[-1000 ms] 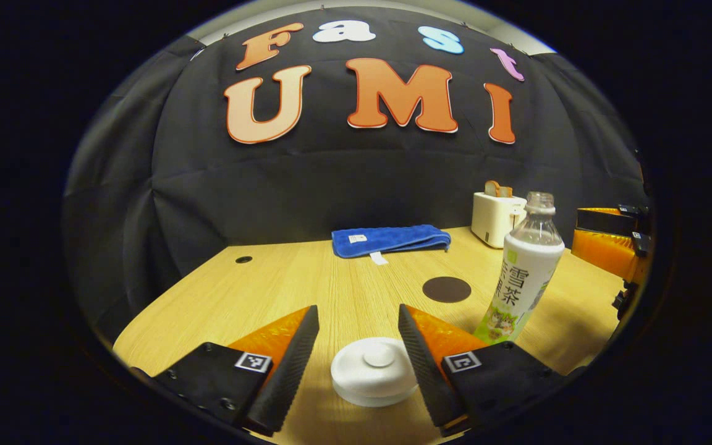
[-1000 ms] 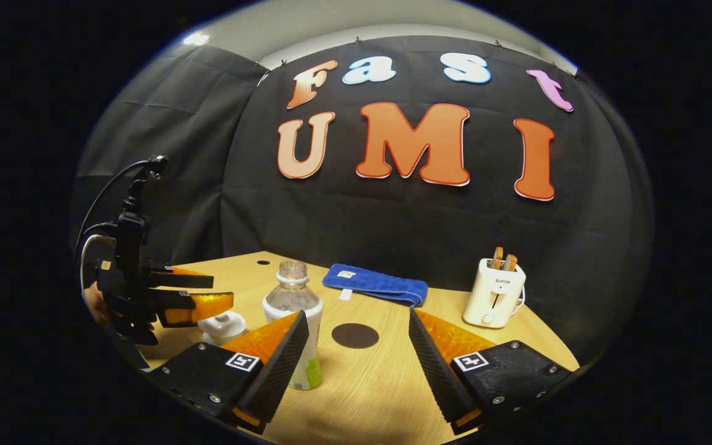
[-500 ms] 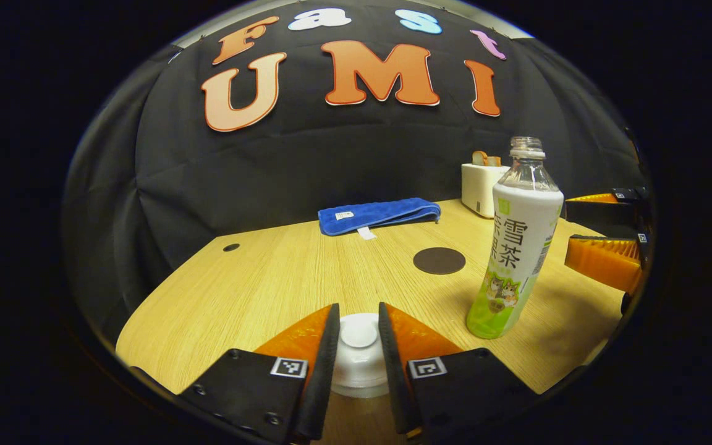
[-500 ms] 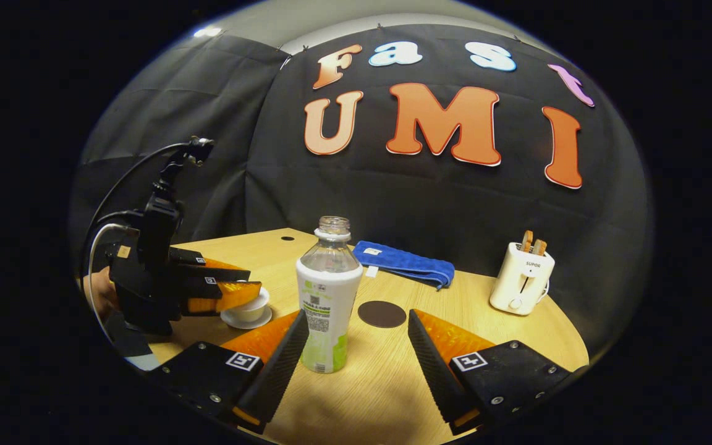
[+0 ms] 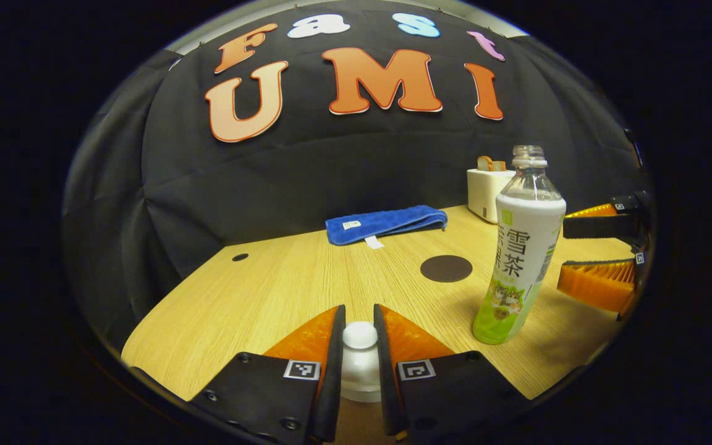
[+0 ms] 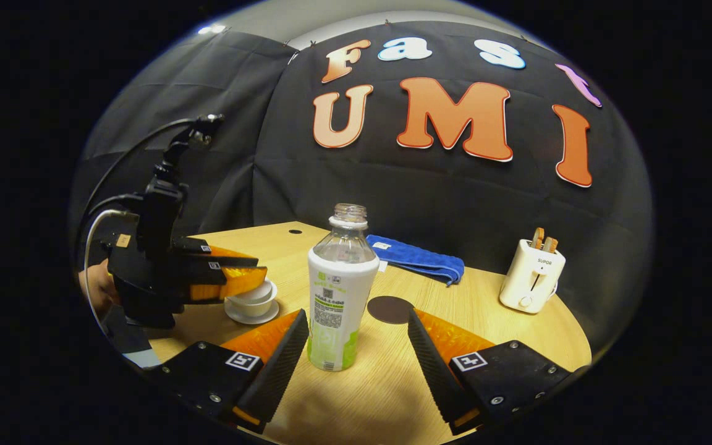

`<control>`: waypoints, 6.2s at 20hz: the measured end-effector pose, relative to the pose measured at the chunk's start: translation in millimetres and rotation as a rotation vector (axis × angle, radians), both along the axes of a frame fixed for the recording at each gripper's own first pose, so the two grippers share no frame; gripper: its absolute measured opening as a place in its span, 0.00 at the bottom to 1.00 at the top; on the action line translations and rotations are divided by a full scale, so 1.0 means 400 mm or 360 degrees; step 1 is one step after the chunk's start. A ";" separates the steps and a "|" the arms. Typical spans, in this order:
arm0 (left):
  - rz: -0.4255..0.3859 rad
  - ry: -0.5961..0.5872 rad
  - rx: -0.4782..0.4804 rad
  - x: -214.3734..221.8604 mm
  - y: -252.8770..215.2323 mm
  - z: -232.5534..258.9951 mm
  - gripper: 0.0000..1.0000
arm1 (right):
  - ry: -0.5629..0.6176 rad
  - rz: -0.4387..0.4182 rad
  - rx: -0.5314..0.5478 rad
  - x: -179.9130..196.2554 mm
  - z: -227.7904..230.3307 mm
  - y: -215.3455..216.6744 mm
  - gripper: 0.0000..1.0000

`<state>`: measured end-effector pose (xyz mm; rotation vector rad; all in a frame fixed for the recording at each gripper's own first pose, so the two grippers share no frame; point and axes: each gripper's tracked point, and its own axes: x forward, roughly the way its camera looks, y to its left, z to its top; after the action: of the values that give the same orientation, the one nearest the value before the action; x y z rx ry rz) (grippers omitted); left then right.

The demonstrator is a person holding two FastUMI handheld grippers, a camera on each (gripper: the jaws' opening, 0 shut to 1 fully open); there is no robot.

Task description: Open the teacup lid with one hand, grasp the water bottle and pour water into the teacup with the other hand; after pouring, place the water bottle on the coaster and then close the teacup lid.

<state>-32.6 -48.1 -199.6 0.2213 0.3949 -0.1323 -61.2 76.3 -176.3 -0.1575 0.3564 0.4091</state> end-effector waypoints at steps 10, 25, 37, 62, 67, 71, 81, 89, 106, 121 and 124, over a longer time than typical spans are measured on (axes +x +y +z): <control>0.0153 -0.0094 -0.0034 0.000 0.099 0.054 0.31 | 0.0152 0.0024 0.0074 0.038 -0.074 0.060 0.86; 0.0330 -0.0108 -0.0108 -0.009 0.252 0.056 0.35 | 0.0238 -0.0039 -0.0054 0.092 -0.105 0.081 0.61; 0.0429 -0.0110 -0.0069 -0.032 0.366 0.057 0.28 | -0.0010 -0.0029 -0.0713 0.157 -0.068 0.043 0.60; 0.0537 -0.0043 -0.0128 -0.092 0.476 0.012 0.28 | -0.0696 0.0327 -0.1957 0.224 -0.039 0.085 0.60; 0.0530 -0.0047 -0.0124 -0.093 0.481 0.019 0.31 | -0.0814 0.0385 -0.2124 0.251 -0.035 0.106 0.60; 0.0544 -0.0001 -0.0128 -0.098 0.486 -0.004 0.31 | -0.0883 0.0391 -0.2239 0.256 -0.015 0.113 0.59; 0.0538 -0.0008 -0.0120 -0.097 0.487 0.006 0.31 | -0.1032 0.0428 -0.2389 0.278 0.018 0.128 0.56; 0.0522 -0.0011 -0.0117 -0.098 0.480 0.019 0.31 | -0.1165 0.0408 -0.2454 0.291 0.089 0.132 0.59; 0.0506 -0.0044 -0.0082 -0.117 0.481 0.049 0.31 | -0.1427 0.0431 -0.2581 0.301 0.173 0.166 0.59; 0.0516 -0.0067 -0.0100 -0.152 0.485 0.068 0.31 | -0.1609 0.0612 -0.2686 0.278 0.158 0.234 0.59; 0.0508 -0.0032 -0.0080 -0.158 0.484 0.055 0.31 | -0.1698 0.0642 -0.2739 0.272 0.168 0.256 0.55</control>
<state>-95.9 145.5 -177.6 0.1079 0.4018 0.1738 47.7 178.8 -109.0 -2.0635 -0.4990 0.2543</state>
